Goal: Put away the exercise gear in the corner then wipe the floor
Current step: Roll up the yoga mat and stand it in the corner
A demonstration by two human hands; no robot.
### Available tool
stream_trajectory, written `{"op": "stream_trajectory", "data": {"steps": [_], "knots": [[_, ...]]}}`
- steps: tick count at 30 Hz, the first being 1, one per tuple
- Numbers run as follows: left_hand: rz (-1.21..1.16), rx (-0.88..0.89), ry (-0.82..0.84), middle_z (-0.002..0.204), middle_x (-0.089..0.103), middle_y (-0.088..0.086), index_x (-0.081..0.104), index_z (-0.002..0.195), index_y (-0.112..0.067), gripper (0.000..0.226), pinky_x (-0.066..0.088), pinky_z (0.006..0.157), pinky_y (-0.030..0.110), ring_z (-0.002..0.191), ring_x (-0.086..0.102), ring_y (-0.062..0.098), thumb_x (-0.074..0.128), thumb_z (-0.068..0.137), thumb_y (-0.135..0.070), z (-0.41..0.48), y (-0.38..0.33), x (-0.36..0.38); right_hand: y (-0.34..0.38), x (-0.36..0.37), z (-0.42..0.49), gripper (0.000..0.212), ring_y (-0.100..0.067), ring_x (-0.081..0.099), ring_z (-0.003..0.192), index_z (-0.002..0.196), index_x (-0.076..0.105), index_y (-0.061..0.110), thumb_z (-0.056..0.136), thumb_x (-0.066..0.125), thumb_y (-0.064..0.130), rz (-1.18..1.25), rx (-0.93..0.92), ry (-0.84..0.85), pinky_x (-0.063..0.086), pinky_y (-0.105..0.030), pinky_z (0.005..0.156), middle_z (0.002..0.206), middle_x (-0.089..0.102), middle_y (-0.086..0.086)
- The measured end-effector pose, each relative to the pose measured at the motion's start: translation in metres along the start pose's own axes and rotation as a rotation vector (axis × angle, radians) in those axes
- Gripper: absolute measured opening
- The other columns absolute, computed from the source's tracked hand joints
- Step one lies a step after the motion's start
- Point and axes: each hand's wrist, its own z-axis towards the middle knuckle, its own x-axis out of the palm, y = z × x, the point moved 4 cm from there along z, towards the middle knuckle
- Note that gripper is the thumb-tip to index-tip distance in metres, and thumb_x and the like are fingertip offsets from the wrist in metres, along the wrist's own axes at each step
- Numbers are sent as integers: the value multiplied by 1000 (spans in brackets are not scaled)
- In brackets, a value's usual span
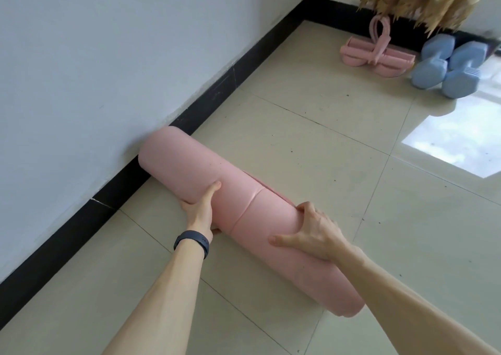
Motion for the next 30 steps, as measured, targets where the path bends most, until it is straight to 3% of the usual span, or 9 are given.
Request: {"op": "stream_trajectory", "data": {"steps": [3, 6, 9, 12, 17, 19, 21, 25, 30], "knots": [[-59, 81, 30, 134, 52, -10, 11, 148, -50, 120, 50, 94, 56, 117, 55, 25, 87, 56, -43, -21, -9, -4, -6, -2, -18, 115, -19, 51, 117, 132, 38, 25, 38, 73, 83, 117, -10, 42, 42, -40, 101, 120, 51, 8], [-31, 252, 134, 128, 58, -9, 14, 146, -49, 111, 50, 98, 53, 114, 59, 19, 86, 63, -33, -49, -39, 3, -8, -17, -31, 102, -18, 57, 114, 123, 46, 22, 42, 77, 76, 470, 31, 177, 47, -42, 100, 122, 56, 3], [102, 473, 275, 127, 57, -8, 15, 148, -42, 112, 48, 102, 44, 114, 60, 14, 86, 63, -26, -95, -88, 17, 18, -40, -45, 100, -24, 62, 110, 137, 46, 29, 58, 59, 88, 817, 34, 203, 49, -43, 95, 124, 63, -4], [228, 661, 414, 132, 52, -9, 9, 151, -43, 122, 49, 98, 33, 115, 58, 9, 87, 59, -21, -148, -133, 34, 56, -77, -55, 85, -21, 61, 108, 132, 61, 38, 71, 34, 92, 917, -47, 218, 47, -40, 91, 114, 70, 4], [389, 924, 494, 138, 47, -17, 11, 150, -43, 127, 48, 101, 32, 122, 52, 3, 91, 55, -20, -221, -187, 48, 113, -159, -86, 78, -21, 54, 116, 132, 60, 42, 72, 42, 88, 1045, -240, 187, 43, -47, 103, 110, 69, 12], [391, 968, 504, 137, 45, -21, 12, 149, -43, 126, 48, 100, 31, 122, 51, 0, 91, 55, -19, -239, -198, 52, 127, -183, -98, 72, -20, 56, 110, 128, 61, 47, 73, 42, 88, 1092, -272, 146, 44, -47, 101, 94, 69, 18], [380, 975, 513, 137, 42, -22, 9, 149, -44, 127, 48, 99, 30, 123, 49, -1, 92, 56, -17, -248, -198, 53, 136, -198, -109, 62, -12, 59, 117, 124, 62, 49, 82, 35, 85, 1120, -300, 93, 45, -43, 100, 106, 71, 23], [391, 889, 590, 140, 40, -19, 6, 149, -39, 128, 50, 101, 32, 129, 45, 4, 92, 58, -16, -255, -186, 49, 139, -212, -119, 51, 4, 65, 95, 114, 64, 34, 99, 25, 63, 1175, -359, -42, 39, -23, 78, 97, 74, 25], [116, 940, 642, 142, 49, -13, 22, 148, -42, 92, 50, 100, 30, 128, 52, 4, 71, 72, -53, -295, -240, 41, 156, -248, -121, 75, -3, 59, 114, 116, 72, 25, 87, 29, 79, 1073, -450, -167, 29, -31, 94, 117, 71, 13]]}}
